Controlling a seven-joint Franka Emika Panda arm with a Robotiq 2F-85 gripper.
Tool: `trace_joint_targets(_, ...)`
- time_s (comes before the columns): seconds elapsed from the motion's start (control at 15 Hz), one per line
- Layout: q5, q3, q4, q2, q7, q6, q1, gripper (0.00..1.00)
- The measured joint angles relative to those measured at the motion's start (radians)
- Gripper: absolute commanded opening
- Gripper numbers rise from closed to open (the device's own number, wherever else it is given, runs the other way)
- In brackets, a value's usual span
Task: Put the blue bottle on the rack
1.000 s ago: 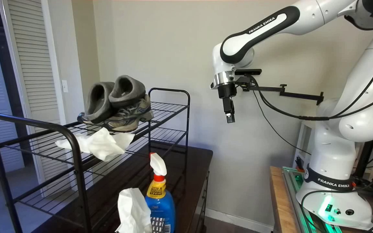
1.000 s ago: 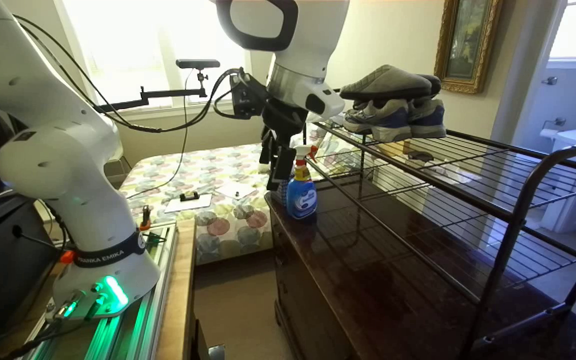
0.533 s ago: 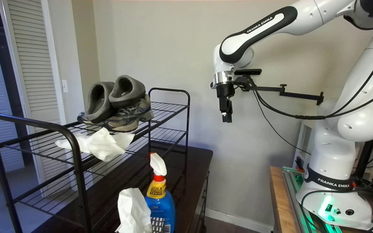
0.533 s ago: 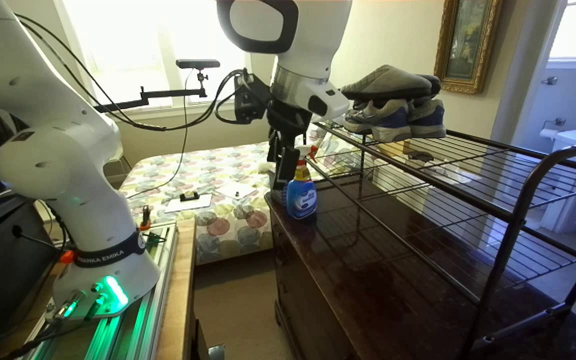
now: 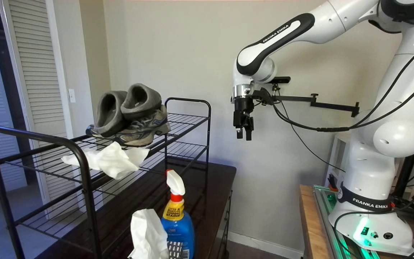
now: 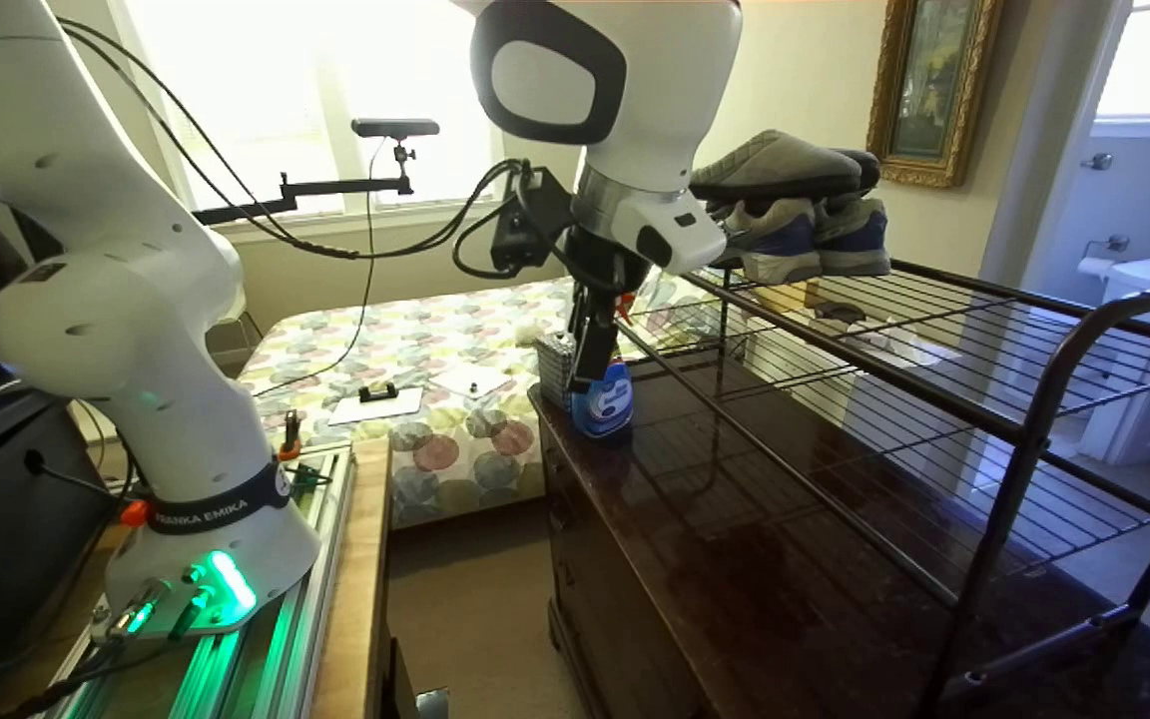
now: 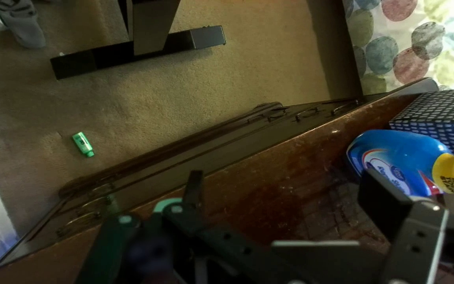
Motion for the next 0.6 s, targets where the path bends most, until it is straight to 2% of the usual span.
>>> trace_joint_targets(0.6,0.047,0.001,0.059,0.167,0.095,0.003,-0.019,1.0)
